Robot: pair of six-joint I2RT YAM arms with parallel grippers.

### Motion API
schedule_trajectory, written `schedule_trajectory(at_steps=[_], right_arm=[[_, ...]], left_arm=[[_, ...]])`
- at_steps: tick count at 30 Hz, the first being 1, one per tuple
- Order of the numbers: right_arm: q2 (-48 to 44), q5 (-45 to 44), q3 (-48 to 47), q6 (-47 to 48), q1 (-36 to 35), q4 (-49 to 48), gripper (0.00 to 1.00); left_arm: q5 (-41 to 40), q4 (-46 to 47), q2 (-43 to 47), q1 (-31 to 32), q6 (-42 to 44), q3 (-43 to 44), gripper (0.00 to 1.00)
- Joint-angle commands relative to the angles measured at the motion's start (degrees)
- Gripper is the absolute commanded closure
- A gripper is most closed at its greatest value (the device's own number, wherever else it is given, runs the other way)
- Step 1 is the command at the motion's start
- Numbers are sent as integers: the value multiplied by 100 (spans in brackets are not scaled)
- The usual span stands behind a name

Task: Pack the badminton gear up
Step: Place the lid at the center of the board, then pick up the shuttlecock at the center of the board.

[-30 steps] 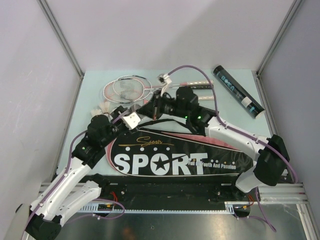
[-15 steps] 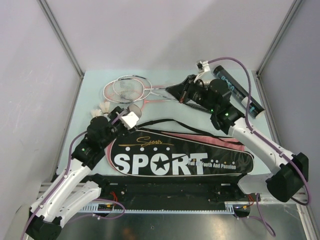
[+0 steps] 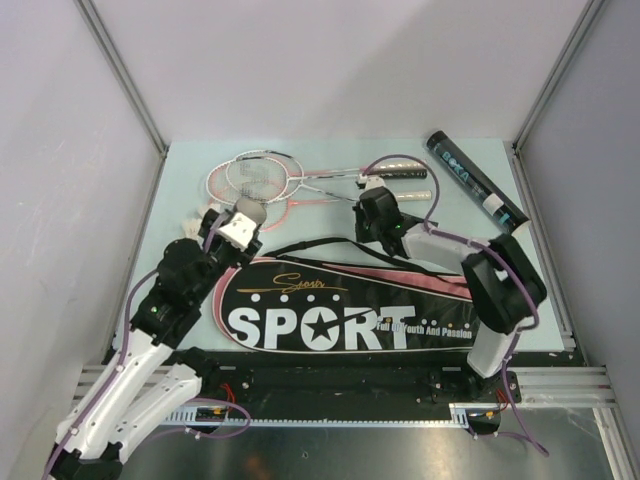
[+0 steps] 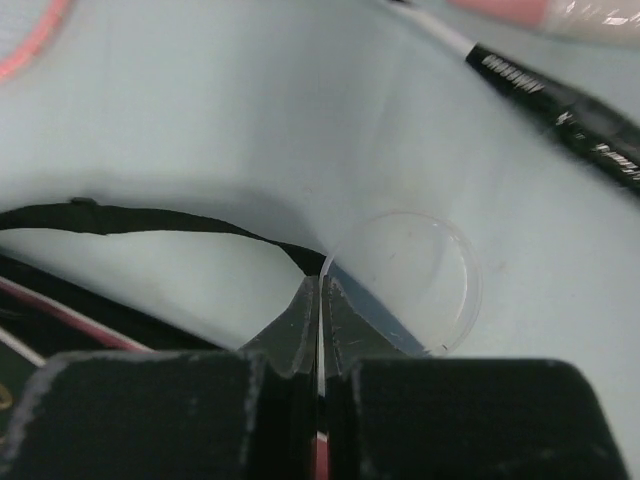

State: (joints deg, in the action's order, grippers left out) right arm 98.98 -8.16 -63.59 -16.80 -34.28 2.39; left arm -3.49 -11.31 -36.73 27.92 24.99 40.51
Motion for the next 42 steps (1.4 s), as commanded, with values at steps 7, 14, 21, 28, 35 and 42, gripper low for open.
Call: schedule_trajectory(at_steps=[7, 14, 21, 28, 35, 42], right_arm=[[685, 131, -39, 107, 185, -855, 38], [-572, 1094, -575, -1078, -341, -659, 3], [-976, 2750, -804, -2820, -825, -1751, 14], [-1197, 2776, -813, -2732, -1115, -1742, 29], [-881, 2706, -874, -2566, -1432, -1847, 42], [-599, 2759, -1120, -2749, -1467, -2050, 84]], left_arm=[[-135, 340, 421, -24, -593, 27, 92], [743, 323, 439, -32, -258, -122, 93], [1069, 331, 254, -24, 128, -228, 92], [1157, 323, 78, -32, 216, -237, 92], [1201, 331, 140, -24, 181, -228, 93], [1184, 323, 158, -24, 59, -272, 87]])
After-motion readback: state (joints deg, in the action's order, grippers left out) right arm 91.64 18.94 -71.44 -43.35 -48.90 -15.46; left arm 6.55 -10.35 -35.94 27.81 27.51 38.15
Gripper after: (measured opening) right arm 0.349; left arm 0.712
